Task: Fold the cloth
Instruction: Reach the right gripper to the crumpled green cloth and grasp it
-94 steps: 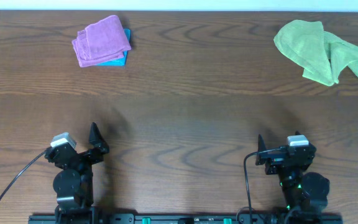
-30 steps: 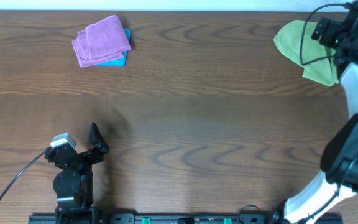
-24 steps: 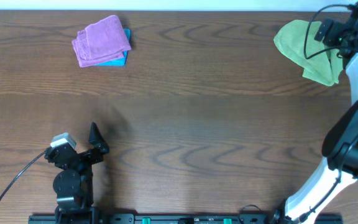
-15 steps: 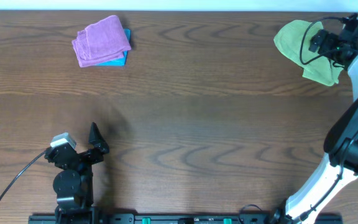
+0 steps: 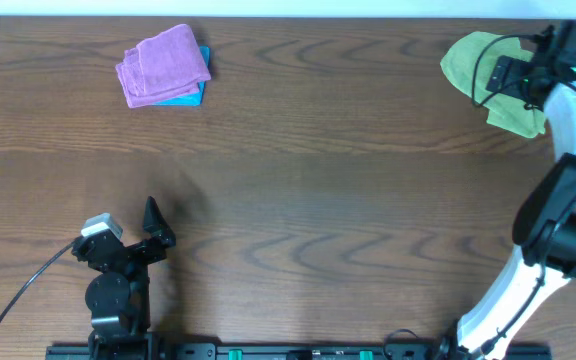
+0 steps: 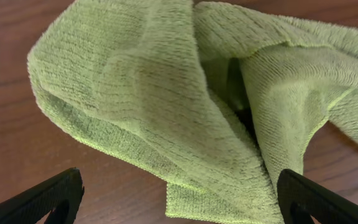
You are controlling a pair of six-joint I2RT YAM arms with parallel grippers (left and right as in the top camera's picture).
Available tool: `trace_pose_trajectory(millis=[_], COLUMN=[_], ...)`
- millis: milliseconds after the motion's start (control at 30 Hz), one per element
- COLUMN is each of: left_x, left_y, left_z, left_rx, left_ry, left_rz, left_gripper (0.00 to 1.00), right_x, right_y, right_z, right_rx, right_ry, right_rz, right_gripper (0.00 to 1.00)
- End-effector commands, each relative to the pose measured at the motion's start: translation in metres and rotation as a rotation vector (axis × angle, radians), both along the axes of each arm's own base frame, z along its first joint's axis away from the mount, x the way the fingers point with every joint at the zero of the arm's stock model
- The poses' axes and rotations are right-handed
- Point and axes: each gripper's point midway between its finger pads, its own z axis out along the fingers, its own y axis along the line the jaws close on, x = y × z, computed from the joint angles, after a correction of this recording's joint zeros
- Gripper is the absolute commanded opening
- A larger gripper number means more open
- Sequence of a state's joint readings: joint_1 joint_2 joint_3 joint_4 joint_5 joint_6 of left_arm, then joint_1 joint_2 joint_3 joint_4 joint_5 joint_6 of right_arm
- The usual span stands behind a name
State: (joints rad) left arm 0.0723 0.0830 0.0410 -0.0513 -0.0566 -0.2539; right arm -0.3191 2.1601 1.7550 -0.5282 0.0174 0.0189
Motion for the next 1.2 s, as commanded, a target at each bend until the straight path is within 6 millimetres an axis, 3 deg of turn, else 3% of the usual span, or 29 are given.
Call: trace_pose_trajectory(millis=[0,333,700,900,1067,1167], left_x=[-0.002,-0.002,-0.002,-0.002,-0.002,-0.002], left_y=[0.003,0.003,0.003,0.003,0.003,0.003], left_z=[-0.021,-0.021,-0.021,-0.021,-0.021,-0.021], left_rx=[0.015,0.015,0.015,0.015,0.015,0.015], left_ry=[0.054,0.053,0.054,0.054,0.054,0.054], left_rz=[0.011,0.011,0.011,0.011,0.011,0.011], left_gripper=[0.95,0.95,0.95,0.95,0.95,0.95], right_x=[0.005,-0.003,0.011,0.019,0.019,0.019], right_y=[-0.004,-0.014,-0.021,-0.028,-0.029,-0.028], right_z=[-0.013,-0.078,-0.065,-0.053,-0.053,-0.052], right_rx=[-0.136,-0.131,-0.159,-0.190,-0.189,-0.186], right_ry=[0.057,0.167,0.103,0.067,0.067,0.065], right_rz=[-0.013,-0.045,-0.064,-0.084,-0.086,-0.089], right_gripper=[0.99,0.97,0.85,0.52,0.06,0.01])
